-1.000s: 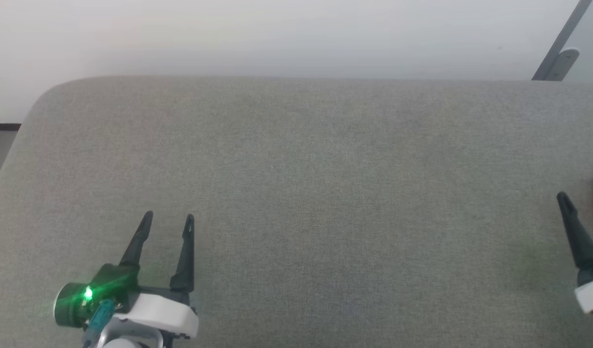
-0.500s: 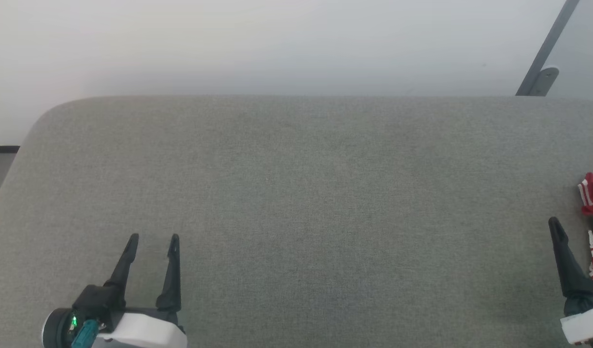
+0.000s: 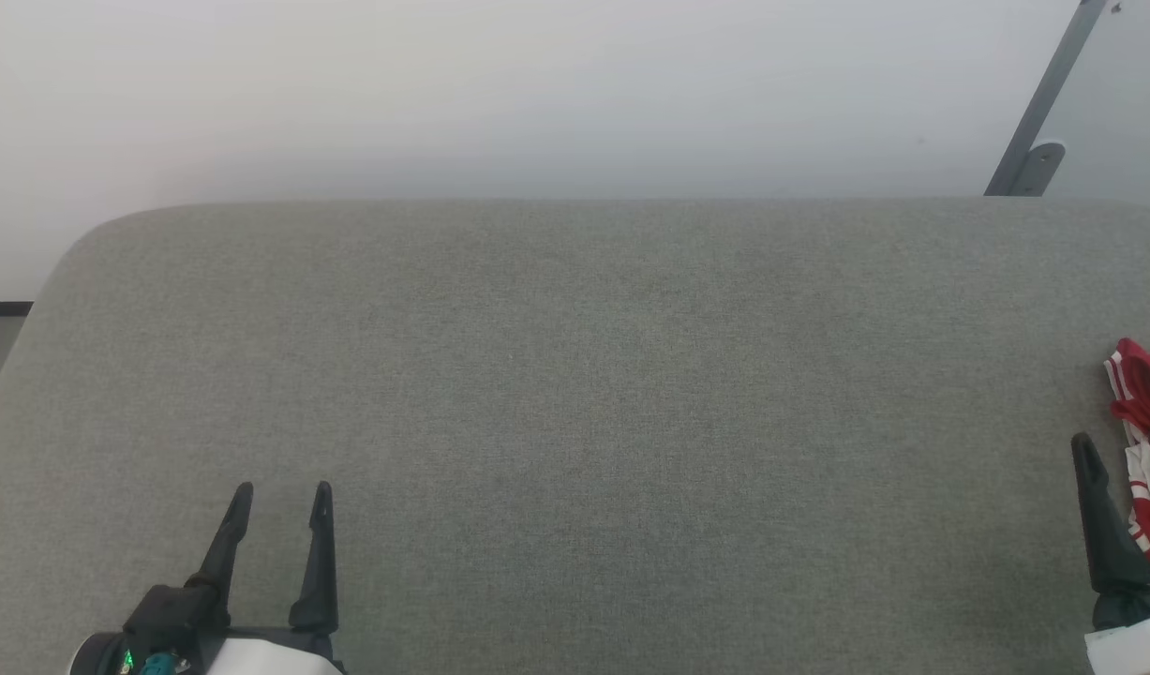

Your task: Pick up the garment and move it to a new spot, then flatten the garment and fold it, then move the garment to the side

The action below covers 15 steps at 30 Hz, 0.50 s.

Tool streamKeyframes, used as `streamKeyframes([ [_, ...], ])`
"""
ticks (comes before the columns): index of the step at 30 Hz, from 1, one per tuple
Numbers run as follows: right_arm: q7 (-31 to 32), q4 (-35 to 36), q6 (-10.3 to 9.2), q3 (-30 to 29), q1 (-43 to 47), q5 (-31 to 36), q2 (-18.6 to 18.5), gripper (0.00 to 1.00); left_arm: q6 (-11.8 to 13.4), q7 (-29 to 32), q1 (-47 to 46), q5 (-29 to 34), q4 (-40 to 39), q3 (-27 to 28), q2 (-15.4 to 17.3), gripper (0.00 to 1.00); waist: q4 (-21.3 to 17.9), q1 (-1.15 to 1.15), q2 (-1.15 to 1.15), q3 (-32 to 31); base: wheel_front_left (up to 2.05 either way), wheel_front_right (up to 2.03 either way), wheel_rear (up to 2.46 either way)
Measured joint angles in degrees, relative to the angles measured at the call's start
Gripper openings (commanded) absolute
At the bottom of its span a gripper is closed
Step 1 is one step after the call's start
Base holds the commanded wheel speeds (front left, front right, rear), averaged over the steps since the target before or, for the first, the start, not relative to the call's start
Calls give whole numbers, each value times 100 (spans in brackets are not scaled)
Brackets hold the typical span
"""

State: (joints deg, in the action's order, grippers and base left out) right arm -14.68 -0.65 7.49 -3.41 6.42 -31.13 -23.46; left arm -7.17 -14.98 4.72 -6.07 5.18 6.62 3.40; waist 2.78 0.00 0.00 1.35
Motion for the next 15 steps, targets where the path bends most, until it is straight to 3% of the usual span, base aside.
streamKeyframes([
  [7,42,59,0,-63,21,41,67,100,-15,0,47,37,-90,43,-13,100,0,0,0,-10,0,0,0],
  [8,42,38,0,-54,27,40,88,0,-15,2,47,36,-74,44,-16,0,0,0,0,-10,0,0,0],
  [15,115,-263,0,46,114,-102,402,0,-15,113,119,-160,267,32,-71,0,-7,0,0,-14,0,0,0],
])
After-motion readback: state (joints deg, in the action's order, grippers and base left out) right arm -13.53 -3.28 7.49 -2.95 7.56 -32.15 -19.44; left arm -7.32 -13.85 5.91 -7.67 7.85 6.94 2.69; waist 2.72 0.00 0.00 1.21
